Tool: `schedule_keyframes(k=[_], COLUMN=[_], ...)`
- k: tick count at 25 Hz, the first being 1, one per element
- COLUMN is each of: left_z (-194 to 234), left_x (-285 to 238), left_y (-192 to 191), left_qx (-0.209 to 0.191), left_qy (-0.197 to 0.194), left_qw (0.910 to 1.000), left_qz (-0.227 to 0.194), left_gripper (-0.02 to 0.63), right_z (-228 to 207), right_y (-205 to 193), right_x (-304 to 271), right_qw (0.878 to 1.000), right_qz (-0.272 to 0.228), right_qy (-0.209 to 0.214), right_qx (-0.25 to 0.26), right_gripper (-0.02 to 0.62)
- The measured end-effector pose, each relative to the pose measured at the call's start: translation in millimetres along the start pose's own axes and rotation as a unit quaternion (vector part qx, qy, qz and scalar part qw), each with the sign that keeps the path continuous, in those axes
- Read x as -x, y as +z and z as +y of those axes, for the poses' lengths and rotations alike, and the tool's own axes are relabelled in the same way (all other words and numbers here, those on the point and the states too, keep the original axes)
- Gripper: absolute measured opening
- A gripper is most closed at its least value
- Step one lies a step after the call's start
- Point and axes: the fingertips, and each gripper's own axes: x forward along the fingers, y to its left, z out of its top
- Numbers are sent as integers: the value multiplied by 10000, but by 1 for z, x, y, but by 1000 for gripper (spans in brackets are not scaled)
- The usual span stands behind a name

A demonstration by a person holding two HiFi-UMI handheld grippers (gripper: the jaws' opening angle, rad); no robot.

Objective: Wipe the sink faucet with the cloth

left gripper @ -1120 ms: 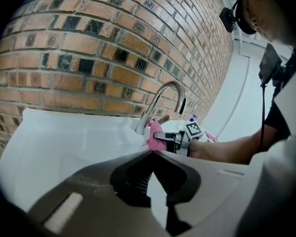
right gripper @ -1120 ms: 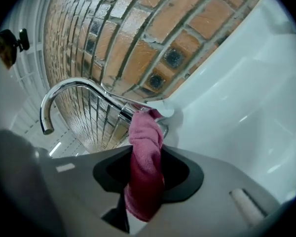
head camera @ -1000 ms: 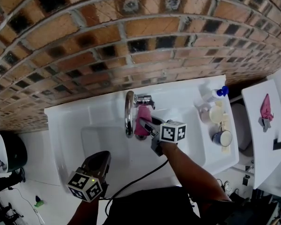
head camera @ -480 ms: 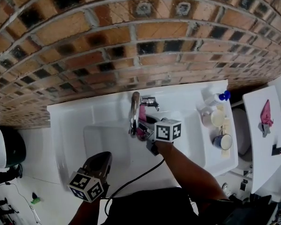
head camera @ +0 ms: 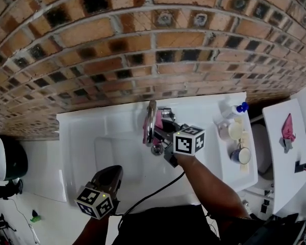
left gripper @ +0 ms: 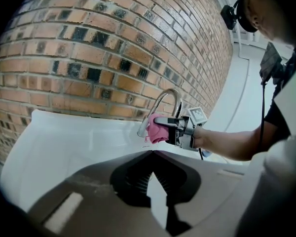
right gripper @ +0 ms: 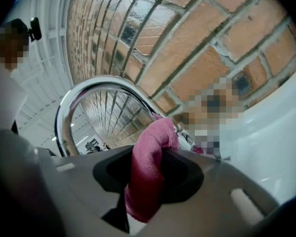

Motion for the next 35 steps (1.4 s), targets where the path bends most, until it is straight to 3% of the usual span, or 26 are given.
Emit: schedule_keyframes(k=[8,13,17,24,29,35], left_z=[-11,-17,-26,-44,-51,-57], left_x=[16,19,17,21,21,20], left_y=[-3,-5,-7,-19,-20,-21], left_qx=[-9,32,95,154,701,663], left_qy=[206,389,495,682,569,529], left_qw=[9997,9991,9986,9974,9952,9957], left_qz=[-97,-153,-170,-152,-381,-383], left_gripper=[6,6,6,6,6,6], right_z=[32,51,62,75,83,83], right_y=[34,47,51,42,17,-2], right_x=[10,20,30,43,54,61], right_qw=[9957,9824,9586,9025,8598,8419], right_qz=[-84,-65,38,478,1018,1238], right_qy=[328,729,1092,1668,1874,1720], right_qx=[862,1719,2629,3942,4640,4962], right_gripper=[144,144,144,144,144,144])
